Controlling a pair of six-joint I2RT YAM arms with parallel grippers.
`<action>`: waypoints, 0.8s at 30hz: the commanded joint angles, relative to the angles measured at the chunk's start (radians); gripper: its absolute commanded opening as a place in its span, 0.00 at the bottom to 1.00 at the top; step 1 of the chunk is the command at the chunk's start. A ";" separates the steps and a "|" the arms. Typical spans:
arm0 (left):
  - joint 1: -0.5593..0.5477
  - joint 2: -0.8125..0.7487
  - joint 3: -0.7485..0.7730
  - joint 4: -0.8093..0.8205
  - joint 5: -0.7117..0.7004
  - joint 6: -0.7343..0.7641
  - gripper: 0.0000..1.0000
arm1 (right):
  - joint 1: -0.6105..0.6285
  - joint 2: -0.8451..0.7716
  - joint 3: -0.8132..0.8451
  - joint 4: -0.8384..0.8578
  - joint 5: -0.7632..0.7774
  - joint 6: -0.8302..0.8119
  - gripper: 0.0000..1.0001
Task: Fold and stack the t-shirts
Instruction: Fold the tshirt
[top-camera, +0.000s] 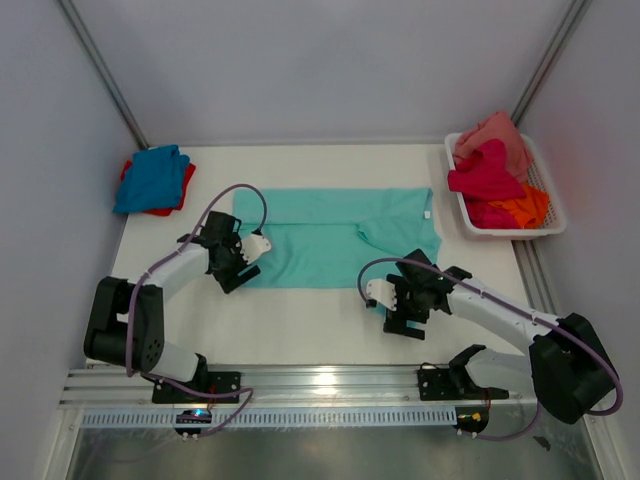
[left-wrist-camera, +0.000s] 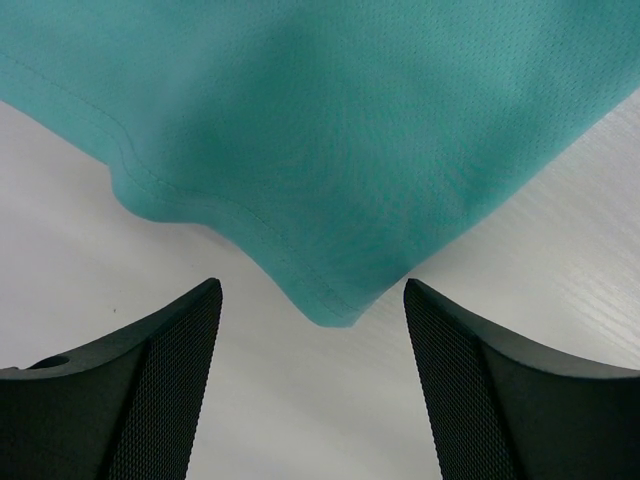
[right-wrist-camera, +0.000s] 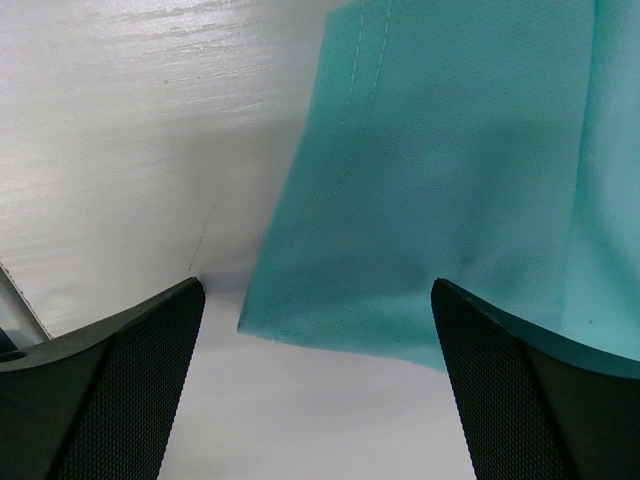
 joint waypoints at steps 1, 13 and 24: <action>-0.003 0.009 0.015 0.044 -0.003 -0.007 0.75 | 0.008 -0.017 -0.042 0.027 0.033 -0.001 0.99; -0.003 0.034 0.029 0.044 0.006 -0.019 0.65 | 0.007 -0.020 -0.073 0.038 0.047 0.008 0.92; -0.005 0.049 0.058 -0.045 0.055 -0.005 0.00 | 0.008 -0.005 -0.062 -0.005 0.057 -0.008 0.04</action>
